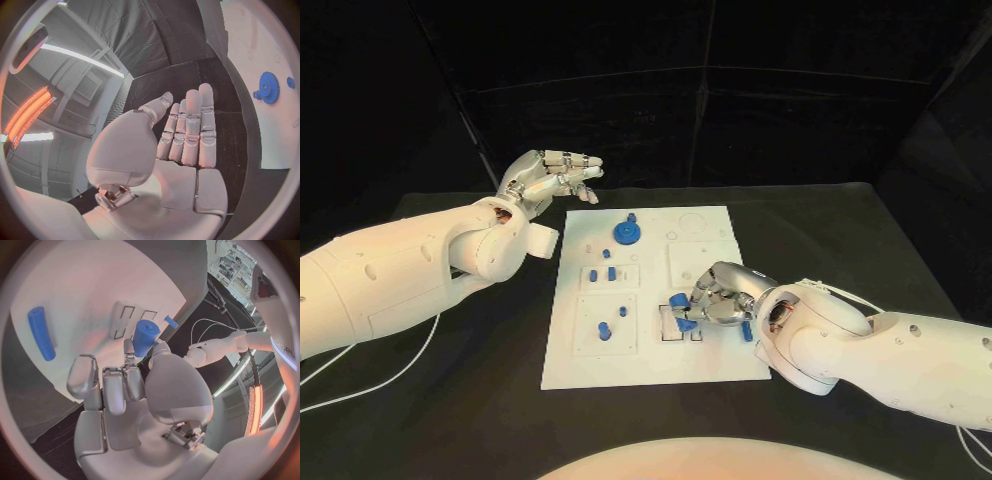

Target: Assemble the parts on the task board

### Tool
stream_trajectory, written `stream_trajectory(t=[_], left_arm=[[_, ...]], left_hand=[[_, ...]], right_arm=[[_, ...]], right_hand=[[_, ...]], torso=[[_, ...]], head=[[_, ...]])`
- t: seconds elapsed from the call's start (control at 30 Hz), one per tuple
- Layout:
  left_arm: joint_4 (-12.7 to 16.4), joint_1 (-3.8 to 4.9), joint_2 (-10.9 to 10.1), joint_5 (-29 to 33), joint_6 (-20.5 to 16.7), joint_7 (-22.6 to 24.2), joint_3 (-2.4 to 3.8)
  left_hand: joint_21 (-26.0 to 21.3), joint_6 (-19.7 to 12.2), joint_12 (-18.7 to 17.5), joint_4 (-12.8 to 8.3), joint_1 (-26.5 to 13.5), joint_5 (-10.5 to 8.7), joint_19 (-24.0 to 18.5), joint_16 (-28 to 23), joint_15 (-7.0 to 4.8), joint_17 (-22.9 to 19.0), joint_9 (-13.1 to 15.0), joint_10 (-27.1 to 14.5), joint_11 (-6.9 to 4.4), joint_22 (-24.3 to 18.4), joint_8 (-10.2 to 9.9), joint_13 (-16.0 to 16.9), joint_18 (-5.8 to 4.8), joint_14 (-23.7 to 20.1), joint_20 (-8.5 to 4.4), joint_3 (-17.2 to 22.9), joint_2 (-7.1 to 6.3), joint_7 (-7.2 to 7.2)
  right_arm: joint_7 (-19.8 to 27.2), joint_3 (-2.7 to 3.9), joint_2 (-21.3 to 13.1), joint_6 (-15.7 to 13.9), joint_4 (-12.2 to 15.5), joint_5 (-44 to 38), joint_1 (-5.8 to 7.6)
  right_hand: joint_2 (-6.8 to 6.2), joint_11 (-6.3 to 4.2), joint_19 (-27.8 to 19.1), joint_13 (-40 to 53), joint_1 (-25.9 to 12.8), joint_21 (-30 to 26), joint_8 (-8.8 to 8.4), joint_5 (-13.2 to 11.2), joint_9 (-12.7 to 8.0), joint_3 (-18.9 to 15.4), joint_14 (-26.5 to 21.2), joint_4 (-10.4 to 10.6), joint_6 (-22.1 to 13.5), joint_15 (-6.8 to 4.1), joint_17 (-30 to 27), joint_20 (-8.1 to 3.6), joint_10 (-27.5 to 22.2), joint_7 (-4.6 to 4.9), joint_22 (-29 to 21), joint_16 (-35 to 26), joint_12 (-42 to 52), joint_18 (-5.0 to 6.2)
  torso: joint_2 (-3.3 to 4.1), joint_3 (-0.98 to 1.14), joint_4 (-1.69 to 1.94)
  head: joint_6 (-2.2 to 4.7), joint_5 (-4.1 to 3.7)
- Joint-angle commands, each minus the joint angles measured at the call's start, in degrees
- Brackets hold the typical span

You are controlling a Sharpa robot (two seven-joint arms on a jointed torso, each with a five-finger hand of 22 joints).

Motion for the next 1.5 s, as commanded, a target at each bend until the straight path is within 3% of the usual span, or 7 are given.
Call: stream_trajectory(t=[0.03,0.53,0.83,1.13,1.33,1.5], left_arm=[[0.0,0.08,0.1,0.1,0.8,0.3,0.03],[0.0,0.08,0.2,0.1,0.8,0.2,0.03],[0.0,0.08,0.2,0.1,0.9,0.1,0.03],[0.1,0.08,0.1,0.1,1.0,0.1,0.03],[0.1,0.09,0.1,0.1,1.1,0.0,0.03],[0.1,0.09,0.0,0.1,1.1,0.0,0.03]], left_hand=[[-0.4,-0.1,0.3,0.1,-0.5,0.15,0.1,0.0,0.18,-0.1,0.1,-0.4,-0.02,-0.1,0.3,0.1,0.78,-0.1,0.43,-0.3,-0.02,-0.22],[-0.4,-0.1,0.4,0.1,-0.6,0.15,0.1,0.0,0.19,-0.1,0.0,-0.5,0.0,-0.1,0.3,0.0,0.78,-0.1,0.44,-0.4,0.01,-0.19],[-0.4,-0.1,0.4,0.1,-0.6,0.15,0.1,0.0,0.19,-0.1,0.0,-0.5,0.0,-0.1,0.3,0.0,0.78,-0.1,0.44,-0.4,0.01,-0.19],[-0.4,-0.1,0.4,0.1,-0.6,0.15,0.1,0.0,0.19,-0.1,0.0,-0.5,0.0,-0.1,0.3,0.0,0.78,-0.1,0.44,-0.4,0.01,-0.19],[-0.5,-0.2,0.4,0.2,-0.6,0.15,0.1,0.1,0.2,-0.2,0.0,-0.5,0.01,-0.2,0.3,0.0,0.78,-0.2,0.45,-0.4,0.04,-0.19],[-0.5,-0.2,0.4,0.2,-0.6,0.15,0.1,0.1,0.2,-0.2,0.0,-0.5,0.01,-0.2,0.3,0.0,0.78,-0.2,0.45,-0.4,0.04,-0.19]], right_arm=[[0.0,0.02,0.3,2.9,-0.1,0.7,0.08],[-0.3,0.02,1.2,2.3,-0.8,0.7,0.08],[-0.3,0.02,1.7,2.4,-1.3,0.7,0.08],[-0.4,0.02,1.9,2.1,-1.6,0.7,0.08],[-0.4,0.02,2.0,1.4,-1.6,0.7,0.08],[-0.2,0.02,2.0,1.3,-1.6,0.7,0.08]], right_hand=[[0.1,-0.16,0.1,1.4,-0.6,0.4,0.32,-0.4,0.1,-0.5,4.3,0.1,0.5,-0.31,5.6,-0.17,0.4,0.09,0.1,0.3,0.1,-0.65],[0.1,-0.48,0.0,1.0,-2.2,0.3,1.16,-2.7,1.0,-2.3,4.1,0.1,0.7,-0.61,5.1,-0.49,0.1,-0.27,-0.1,0.0,-0.5,-0.63],[0.07,-0.58,0.0,1.0,-3.2,0.1,1.87,-8.1,1.9,-4.1,4.1,0.0,0.4,-0.71,5.0,-0.61,0.1,-0.38,-0.1,-0.1,-0.8,-0.63],[0.06,-0.59,0.0,1.1,-3.7,0.1,2.23,-10.7,2.4,-5.0,4.1,0.1,0.2,-0.72,5.0,-0.63,0.2,-0.4,-0.1,-0.2,-0.8,-0.62],[-0.27,-0.58,0.0,1.3,-6.1,0.1,2.62,-16.7,3.0,-5.9,4.1,0.2,-0.1,-0.73,5.0,-0.64,0.2,-0.41,-0.1,-0.2,-0.9,-0.63],[-0.47,-0.59,0.0,1.3,-6.8,0.0,2.72,-17.6,3.1,-5.9,4.1,0.3,-0.2,-0.73,5.0,-0.64,0.2,-0.4,-0.1,-0.2,-1.0,-0.62]], torso=[[0.03,0.04,-0.09],[0.02,0.03,-0.05],[0.0,-0.01,-0.11],[-0.05,-0.01,-0.12],[-0.05,0.01,-0.12],[-0.03,0.01,-0.14]], head=[[-0.04,0.13],[0.04,0.3],[-0.1,0.36],[-0.16,0.48],[-0.15,0.51],[-0.11,0.46]])
